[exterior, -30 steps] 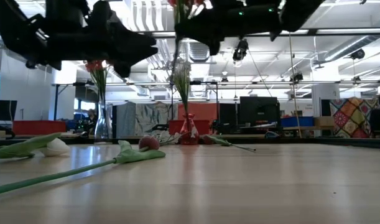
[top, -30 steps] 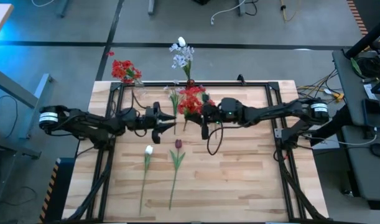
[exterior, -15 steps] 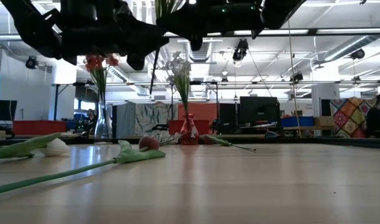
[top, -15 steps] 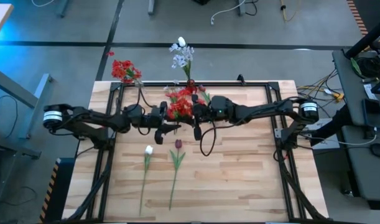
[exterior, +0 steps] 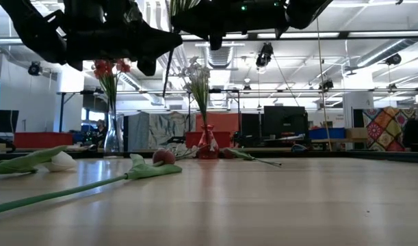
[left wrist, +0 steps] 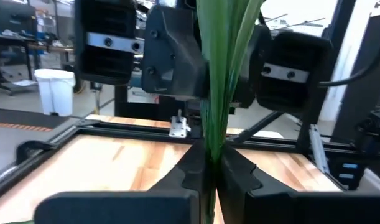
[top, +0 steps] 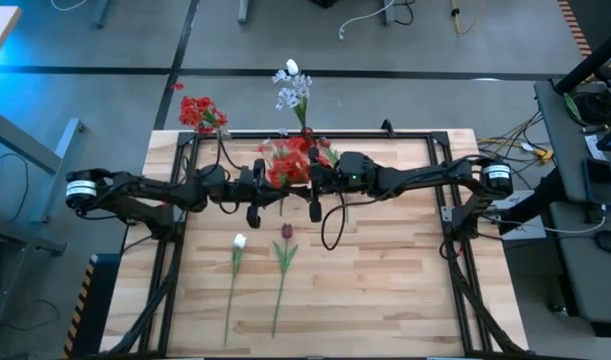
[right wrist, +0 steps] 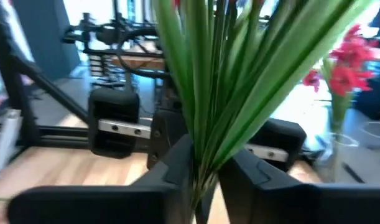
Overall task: Sort flowers into vase by color
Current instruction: Put the red flowers into the transparent vase
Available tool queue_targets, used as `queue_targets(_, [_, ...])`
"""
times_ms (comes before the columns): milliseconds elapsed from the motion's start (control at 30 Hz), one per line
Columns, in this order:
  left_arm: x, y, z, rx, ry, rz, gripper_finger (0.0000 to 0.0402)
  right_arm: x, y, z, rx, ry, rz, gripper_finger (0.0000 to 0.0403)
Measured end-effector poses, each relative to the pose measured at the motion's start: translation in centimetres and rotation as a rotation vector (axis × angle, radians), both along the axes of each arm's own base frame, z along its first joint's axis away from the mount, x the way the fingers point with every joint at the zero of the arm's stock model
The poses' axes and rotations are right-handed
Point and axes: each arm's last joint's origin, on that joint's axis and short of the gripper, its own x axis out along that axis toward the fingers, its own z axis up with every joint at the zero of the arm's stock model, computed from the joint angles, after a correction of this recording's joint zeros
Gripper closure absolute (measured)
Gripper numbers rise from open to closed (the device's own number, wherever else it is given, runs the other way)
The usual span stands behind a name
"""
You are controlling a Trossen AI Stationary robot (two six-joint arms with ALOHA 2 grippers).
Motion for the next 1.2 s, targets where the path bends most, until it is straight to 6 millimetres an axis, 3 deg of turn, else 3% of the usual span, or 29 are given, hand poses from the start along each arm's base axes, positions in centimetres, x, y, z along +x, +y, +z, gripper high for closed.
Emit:
queue_targets(233, [-2.0, 1.4, 1.9, 0.046, -0.034, 0.087, 0.04, -1.1, -0.2, 1.4, -0.029, 0.029, -0.119, 0.023])
queue_targets(400, [-4.2, 2.4, 4.5, 0.106, -0.098, 0.171, 0.0401, -2.2, -0.1, 2.6, -0.053, 0.041, -0.141, 0.02])
queue_targets(567, [-5.9, 3.1, 8.4, 0.207, -0.082, 0.258, 0.0401, -2.5, -0.1, 2.9, -0.06, 0.041, -0.162, 0.0237])
queue_targets(833, [-8.1, 3.3, 15.5, 0.436, -0.091, 0.472, 0.0401, -2.7, -0.1, 1.8, -0.08, 0.076, -0.16, 0.0369])
queue_targets(900, [-8.8, 3.5, 16.9, 0.477, -0.097, 0.521, 0.0401, -2.8, -0.1, 1.5, -0.082, 0.076, -0.159, 0.0387])
queue_targets(1033, [-10.2, 4.7, 18.6, 0.505, -0.093, 0.633, 0.0402, -2.8, -0.1, 1.1, -0.082, 0.083, -0.159, 0.039])
queue_targets(1200, [-12.0, 7.4, 18.5, 0.489, -0.045, 0.816, 0.0401, -2.9, -0.1, 0.9, -0.092, 0.092, -0.157, 0.039])
